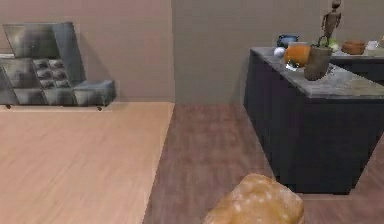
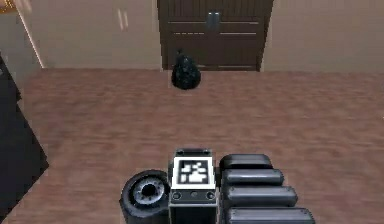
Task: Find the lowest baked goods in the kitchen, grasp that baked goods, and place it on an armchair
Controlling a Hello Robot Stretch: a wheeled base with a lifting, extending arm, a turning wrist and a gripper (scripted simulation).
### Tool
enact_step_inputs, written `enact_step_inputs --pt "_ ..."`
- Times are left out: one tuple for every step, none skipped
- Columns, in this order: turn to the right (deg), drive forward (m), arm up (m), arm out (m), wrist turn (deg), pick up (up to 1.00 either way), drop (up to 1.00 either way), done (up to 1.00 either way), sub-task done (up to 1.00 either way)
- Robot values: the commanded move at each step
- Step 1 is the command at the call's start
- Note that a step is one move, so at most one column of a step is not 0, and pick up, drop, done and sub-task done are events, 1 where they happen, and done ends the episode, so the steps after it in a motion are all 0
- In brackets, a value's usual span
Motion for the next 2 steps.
enact_step_inputs --pt "-36.0 0.0 0.0 0.0 0.0 0.0 0.0 0.0 0.0" --pt "0.0 0.45 0.0 0.0 0.0 0.0 0.0 0.0 0.0"
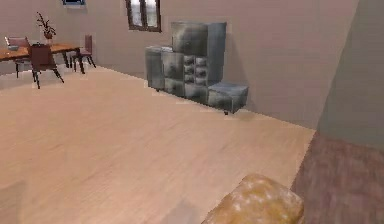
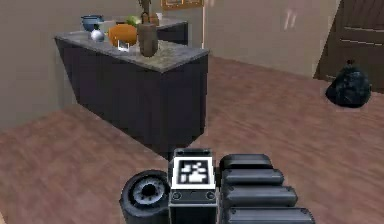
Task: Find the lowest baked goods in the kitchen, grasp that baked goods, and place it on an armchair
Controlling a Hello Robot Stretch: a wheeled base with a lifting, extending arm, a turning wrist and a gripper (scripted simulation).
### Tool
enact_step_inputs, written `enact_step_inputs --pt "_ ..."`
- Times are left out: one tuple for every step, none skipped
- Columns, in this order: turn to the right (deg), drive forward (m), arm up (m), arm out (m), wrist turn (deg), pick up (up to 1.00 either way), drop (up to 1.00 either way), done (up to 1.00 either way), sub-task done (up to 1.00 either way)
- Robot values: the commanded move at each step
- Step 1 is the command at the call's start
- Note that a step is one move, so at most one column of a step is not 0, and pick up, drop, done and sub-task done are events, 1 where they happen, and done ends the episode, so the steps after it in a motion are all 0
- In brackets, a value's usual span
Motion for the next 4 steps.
enact_step_inputs --pt "-45.0 0.0 0.0 0.0 0.0 0.0 0.0 0.0 0.0" --pt "-24.0 0.0 0.0 0.0 0.0 0.0 0.0 0.0 0.0" --pt "0.0 0.8 0.0 0.0 0.0 0.0 0.0 0.0 0.0" --pt "-27.0 0.0 0.0 0.0 0.0 0.0 0.0 0.0 0.0"
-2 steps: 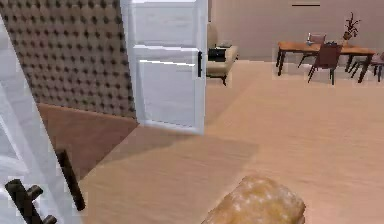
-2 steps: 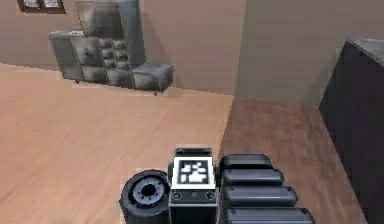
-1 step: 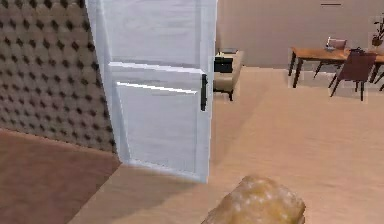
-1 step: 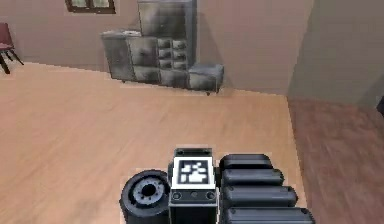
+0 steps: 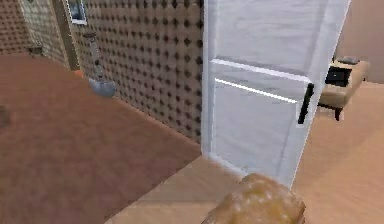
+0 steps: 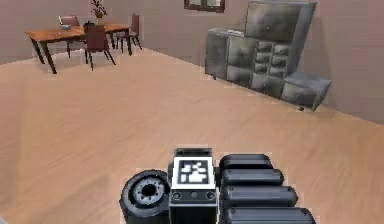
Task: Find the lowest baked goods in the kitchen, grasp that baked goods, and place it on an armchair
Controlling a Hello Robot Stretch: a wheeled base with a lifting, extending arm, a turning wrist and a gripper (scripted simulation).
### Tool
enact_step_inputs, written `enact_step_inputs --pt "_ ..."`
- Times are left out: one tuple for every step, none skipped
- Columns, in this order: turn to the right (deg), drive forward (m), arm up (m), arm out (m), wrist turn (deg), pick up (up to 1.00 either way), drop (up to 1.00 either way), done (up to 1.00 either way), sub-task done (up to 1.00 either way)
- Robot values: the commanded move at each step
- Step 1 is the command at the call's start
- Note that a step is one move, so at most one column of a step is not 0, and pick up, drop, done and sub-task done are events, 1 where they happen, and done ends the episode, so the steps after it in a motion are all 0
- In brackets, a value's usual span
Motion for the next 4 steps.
enact_step_inputs --pt "0.0 0.2 0.0 0.0 0.0 0.0 0.0 0.0 0.0" --pt "-36.0 0.0 0.0 0.0 0.0 0.0 0.0 0.0 0.0" --pt "0.0 1.0 0.0 0.0 0.0 0.0 0.0 0.0 0.0" --pt "0.0 1.0 0.0 0.0 0.0 0.0 0.0 0.0 0.0"
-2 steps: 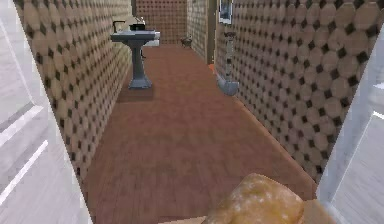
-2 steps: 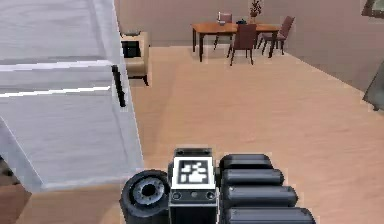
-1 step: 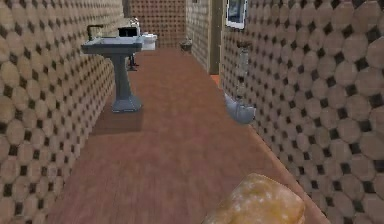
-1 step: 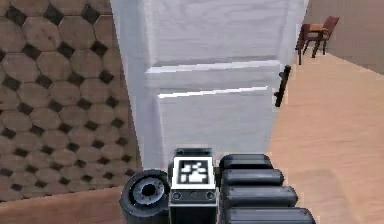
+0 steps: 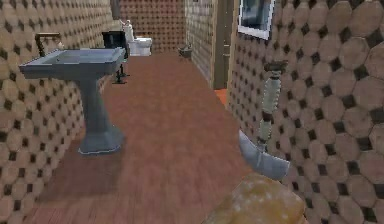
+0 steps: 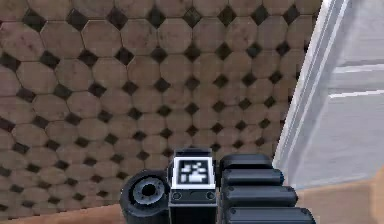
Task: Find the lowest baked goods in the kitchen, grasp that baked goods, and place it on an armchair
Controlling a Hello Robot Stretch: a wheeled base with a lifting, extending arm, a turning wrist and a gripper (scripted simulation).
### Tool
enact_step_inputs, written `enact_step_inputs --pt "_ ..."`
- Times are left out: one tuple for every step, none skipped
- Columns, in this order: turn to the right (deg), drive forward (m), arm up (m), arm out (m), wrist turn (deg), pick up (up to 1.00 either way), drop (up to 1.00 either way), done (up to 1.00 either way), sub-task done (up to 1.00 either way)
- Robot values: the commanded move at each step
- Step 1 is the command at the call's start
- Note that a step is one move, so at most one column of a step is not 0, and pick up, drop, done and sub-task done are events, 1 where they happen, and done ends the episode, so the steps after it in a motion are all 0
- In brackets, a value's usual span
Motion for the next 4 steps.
enact_step_inputs --pt "0.0 1.0 0.0 0.0 0.0 0.0 0.0 0.0 0.0" --pt "0.0 1.0 0.0 0.0 0.0 0.0 0.0 0.0 0.0" --pt "0.0 1.0 0.0 0.0 0.0 0.0 0.0 0.0 0.0" --pt "24.0 0.0 0.0 0.0 0.0 0.0 0.0 0.0 0.0"
